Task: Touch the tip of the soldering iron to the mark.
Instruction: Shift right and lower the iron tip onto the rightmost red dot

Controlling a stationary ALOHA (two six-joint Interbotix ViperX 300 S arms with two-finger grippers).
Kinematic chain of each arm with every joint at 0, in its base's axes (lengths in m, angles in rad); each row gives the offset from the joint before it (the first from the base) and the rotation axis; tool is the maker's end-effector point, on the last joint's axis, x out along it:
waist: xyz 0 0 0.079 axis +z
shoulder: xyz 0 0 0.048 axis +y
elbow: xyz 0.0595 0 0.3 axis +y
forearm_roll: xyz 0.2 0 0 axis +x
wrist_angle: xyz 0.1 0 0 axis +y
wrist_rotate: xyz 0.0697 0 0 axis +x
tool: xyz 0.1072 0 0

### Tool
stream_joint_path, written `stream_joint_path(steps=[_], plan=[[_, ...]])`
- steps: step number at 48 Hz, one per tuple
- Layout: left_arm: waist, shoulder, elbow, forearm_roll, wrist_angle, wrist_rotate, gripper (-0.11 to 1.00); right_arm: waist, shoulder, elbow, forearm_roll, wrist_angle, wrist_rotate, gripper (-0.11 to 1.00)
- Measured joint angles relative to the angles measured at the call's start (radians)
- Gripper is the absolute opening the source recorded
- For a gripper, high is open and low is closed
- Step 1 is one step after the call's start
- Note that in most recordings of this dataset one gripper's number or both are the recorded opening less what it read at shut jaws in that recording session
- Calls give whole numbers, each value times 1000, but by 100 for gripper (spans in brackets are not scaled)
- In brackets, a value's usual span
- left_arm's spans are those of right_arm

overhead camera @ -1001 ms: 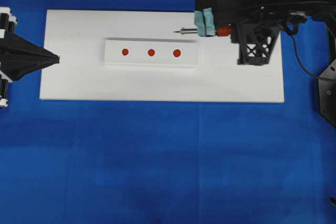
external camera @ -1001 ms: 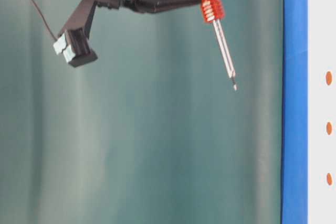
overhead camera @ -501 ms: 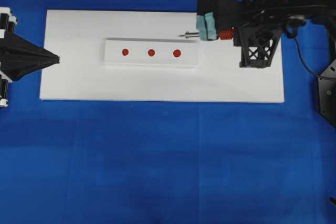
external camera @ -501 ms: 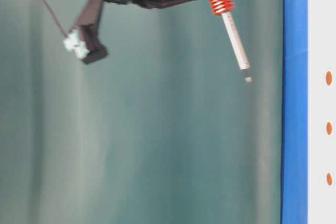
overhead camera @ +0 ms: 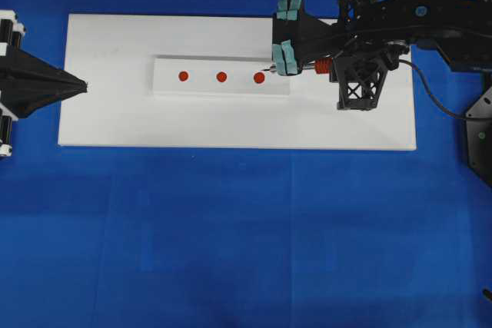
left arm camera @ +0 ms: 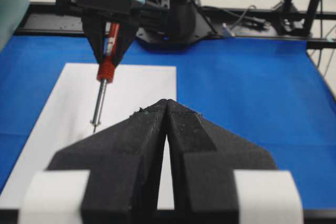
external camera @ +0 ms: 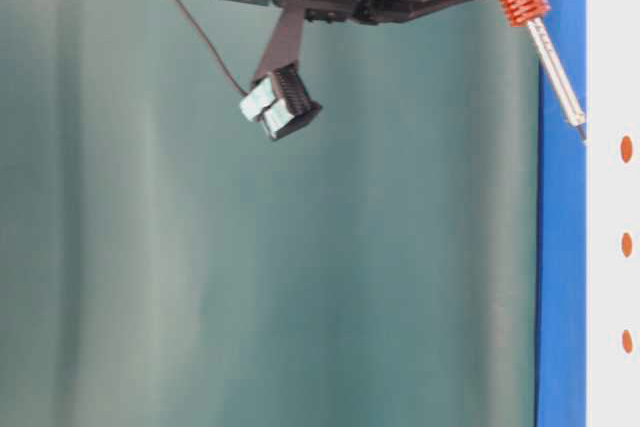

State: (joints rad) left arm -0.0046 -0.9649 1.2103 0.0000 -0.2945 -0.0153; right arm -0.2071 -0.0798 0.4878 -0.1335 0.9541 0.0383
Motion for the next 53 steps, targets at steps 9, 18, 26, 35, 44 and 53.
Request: stream_joint_path(steps=[9, 18, 26, 35, 44, 53], plan=[[2, -2, 2, 0, 0, 0, 0, 0, 18, 31, 15, -58, 0, 7], [0, 0, 2, 0, -2, -2, 0, 0, 31, 49, 17, -83, 0, 7], [2, 0, 2, 0, 0, 0, 0, 0, 37, 51, 17, -86, 0, 6], [2, 0, 2, 0, 0, 0, 0, 0, 37, 51, 17, -86, 0, 6], [2, -2, 3, 0, -2, 0, 0, 0, 37, 49, 17, -86, 0, 7], [0, -2, 3, 0, 0, 0, 0, 0, 37, 51, 17, -84, 0, 7]])
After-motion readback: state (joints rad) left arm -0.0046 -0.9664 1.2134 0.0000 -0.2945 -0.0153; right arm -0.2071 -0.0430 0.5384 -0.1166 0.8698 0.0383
